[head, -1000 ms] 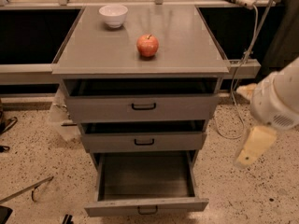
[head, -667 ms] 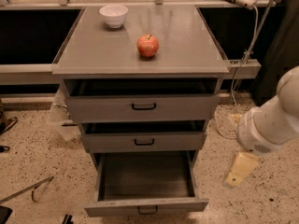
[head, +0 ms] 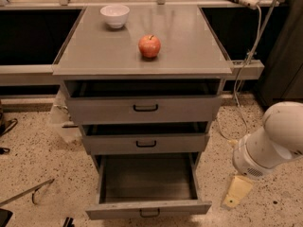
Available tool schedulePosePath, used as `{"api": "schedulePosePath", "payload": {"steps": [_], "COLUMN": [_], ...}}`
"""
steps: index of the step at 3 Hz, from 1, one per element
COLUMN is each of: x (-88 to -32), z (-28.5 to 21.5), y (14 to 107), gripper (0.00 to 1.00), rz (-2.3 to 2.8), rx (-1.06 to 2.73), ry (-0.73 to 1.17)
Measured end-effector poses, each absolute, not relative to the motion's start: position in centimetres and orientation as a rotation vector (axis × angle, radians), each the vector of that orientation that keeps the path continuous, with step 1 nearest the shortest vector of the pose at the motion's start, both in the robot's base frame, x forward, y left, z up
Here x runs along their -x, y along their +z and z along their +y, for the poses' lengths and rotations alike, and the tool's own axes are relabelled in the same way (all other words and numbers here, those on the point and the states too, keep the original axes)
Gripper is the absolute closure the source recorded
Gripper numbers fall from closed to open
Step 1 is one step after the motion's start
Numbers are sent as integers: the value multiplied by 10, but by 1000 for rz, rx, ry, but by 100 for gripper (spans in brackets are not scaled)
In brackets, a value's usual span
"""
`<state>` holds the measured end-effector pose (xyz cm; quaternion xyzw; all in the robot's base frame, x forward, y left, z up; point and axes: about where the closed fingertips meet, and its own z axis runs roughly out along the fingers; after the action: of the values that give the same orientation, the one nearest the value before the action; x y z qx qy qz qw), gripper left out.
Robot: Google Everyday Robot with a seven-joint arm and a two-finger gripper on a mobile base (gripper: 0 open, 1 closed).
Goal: Close bottom drawer
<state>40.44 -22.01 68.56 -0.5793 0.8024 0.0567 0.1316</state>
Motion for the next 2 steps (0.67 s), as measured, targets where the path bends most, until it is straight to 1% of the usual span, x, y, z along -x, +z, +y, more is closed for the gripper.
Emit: {"api": "schedulePosePath", "payload": {"steps": [1, 2], "x": [-404, -399], "z": [-218, -190], "y": [680, 623], "gripper": [0, 0], "rz": [2310, 2266], "rx": [1664, 1676], "ry": [192, 298]}}
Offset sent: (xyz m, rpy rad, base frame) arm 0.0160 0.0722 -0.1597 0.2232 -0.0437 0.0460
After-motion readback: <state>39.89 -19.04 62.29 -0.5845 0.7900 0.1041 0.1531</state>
